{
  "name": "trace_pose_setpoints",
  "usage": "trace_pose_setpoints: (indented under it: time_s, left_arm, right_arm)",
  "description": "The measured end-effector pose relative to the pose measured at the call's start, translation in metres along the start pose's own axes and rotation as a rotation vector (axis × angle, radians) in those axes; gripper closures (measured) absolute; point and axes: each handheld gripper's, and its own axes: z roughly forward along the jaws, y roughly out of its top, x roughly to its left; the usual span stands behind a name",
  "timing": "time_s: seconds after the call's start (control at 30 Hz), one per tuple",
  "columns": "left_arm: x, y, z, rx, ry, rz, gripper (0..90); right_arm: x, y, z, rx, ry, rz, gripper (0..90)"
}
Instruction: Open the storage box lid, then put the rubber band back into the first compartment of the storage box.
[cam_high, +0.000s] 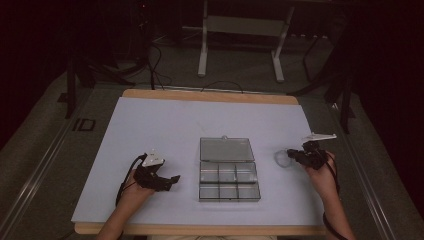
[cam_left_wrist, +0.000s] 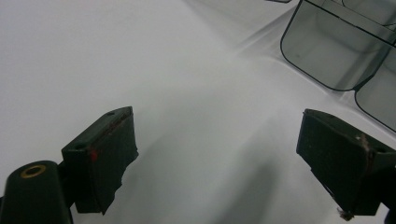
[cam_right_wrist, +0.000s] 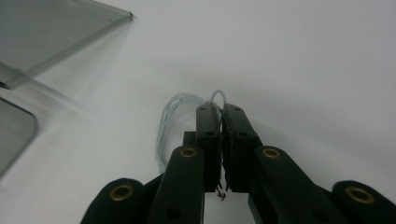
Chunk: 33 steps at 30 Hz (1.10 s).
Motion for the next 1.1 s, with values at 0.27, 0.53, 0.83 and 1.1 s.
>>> trace_pose_setpoints:
  time_s: [0.27, 0.53, 0.83, 1.1]
  left_arm:
    - [0.000, 0.000, 0.000, -0.003, 0.001, -0.006, 12.2]
    - [0.001, -0.001, 0.000, -0.007, -0.006, -0.011, 12.2]
    - [0.002, -0.001, -0.002, -0.019, -0.013, -0.013, 12.2]
    - [0.003, -0.001, -0.002, -0.022, -0.011, -0.016, 12.3]
  right_arm:
    - [0.009, 0.012, -0.013, -0.030, 0.006, -0.030, 86.2]
    - [0.020, 0.026, -0.026, -0.063, 0.032, -0.059, 86.2]
    - [0.041, 0.043, -0.039, -0.092, 0.064, -0.107, 86.1]
    - [0.066, 0.055, -0.044, -0.107, 0.118, -0.166, 86.1]
